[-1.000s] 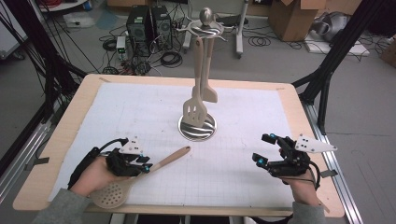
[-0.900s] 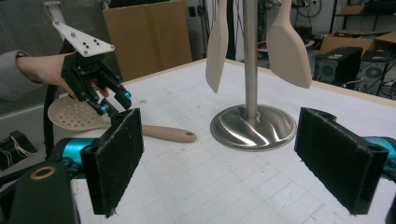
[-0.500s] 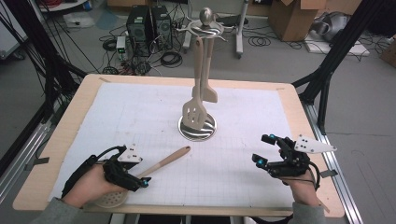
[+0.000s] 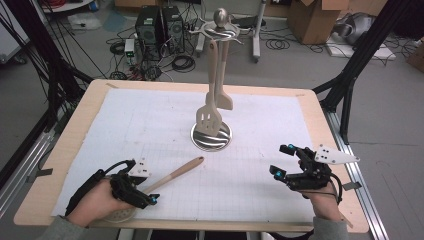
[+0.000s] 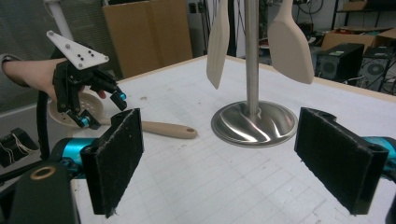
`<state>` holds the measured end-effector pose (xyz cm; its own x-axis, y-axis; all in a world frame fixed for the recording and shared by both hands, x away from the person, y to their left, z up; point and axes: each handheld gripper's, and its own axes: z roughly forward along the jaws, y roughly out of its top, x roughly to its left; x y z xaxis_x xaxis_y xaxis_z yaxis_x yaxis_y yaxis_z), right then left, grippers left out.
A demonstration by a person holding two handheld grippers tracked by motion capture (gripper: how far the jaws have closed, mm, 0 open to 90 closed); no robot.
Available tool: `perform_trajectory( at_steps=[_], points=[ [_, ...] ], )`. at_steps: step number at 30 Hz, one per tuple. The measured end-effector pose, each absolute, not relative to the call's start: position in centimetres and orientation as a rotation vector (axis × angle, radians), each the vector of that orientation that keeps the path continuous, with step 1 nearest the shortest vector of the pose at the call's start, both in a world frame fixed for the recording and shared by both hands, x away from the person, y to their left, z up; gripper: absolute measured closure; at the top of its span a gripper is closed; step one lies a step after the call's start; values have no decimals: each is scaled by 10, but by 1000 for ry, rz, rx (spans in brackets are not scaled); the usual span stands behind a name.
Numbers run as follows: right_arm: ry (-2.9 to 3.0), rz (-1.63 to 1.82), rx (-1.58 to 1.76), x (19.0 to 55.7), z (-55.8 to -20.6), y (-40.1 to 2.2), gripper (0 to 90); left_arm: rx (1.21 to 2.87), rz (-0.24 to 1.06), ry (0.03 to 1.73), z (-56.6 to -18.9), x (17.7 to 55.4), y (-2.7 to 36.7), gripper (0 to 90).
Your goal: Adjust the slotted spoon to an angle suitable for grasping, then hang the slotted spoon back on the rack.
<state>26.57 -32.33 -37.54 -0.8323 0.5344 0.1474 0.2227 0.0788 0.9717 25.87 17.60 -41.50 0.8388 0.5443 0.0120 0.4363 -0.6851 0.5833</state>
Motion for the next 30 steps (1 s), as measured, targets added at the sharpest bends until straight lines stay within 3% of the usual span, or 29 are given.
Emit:
perform_trajectory(
  at_steps=[11,30],
  points=[
    [2108,1835,766,265,-375,-324,148,2505,242,700,-419,262,169,324],
    [2113,1829,768,266,-376,-324,148,2531,190,721,-417,261,173,590]
  ],
)
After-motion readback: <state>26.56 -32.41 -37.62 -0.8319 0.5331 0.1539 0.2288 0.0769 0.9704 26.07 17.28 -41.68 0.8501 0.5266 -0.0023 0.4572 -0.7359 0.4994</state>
